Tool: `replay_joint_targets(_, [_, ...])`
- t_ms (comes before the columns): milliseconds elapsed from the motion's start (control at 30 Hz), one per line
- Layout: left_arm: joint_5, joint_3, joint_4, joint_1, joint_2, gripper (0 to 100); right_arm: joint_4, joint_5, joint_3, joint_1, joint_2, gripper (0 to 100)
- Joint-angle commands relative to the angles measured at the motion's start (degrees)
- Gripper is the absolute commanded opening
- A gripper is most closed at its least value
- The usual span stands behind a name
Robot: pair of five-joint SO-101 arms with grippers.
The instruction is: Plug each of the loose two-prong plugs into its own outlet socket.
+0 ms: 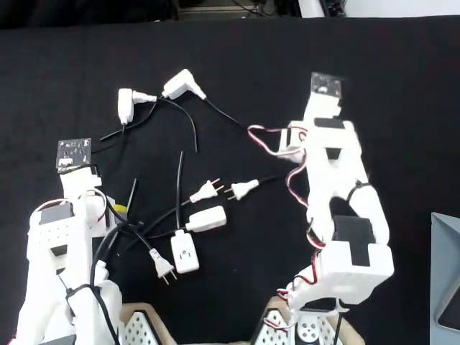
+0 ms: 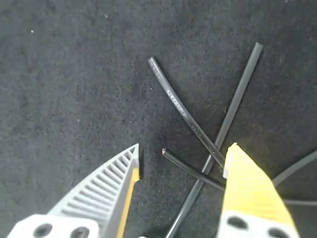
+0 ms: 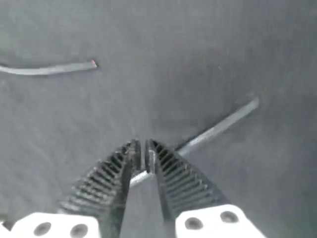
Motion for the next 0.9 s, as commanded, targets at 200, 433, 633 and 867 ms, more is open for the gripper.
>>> replay_joint_targets(200, [-0.5, -0.3, -1.1, -0.1, -1.0, 27, 16.9, 0.7, -4.2, -6.3, -10.2, 4.6])
replay_joint_targets(433, [-0.5, -0.3, -1.1, -0.4, -1.0, 27, 25.9, -8.3, -4.1, -17.9, -13.3, 8.4])
replay_joint_targets(633, [-0.5, -0.3, -1.1, -0.4, -1.0, 27, 24.8, -16.5, 0.4, -22.2, -13.3, 28.9])
replay_joint_targets(867, [-0.5, -0.3, -1.1, -0.4, -1.0, 27, 12.5, -20.4, 9.0, -22.4, -13.3, 29.6])
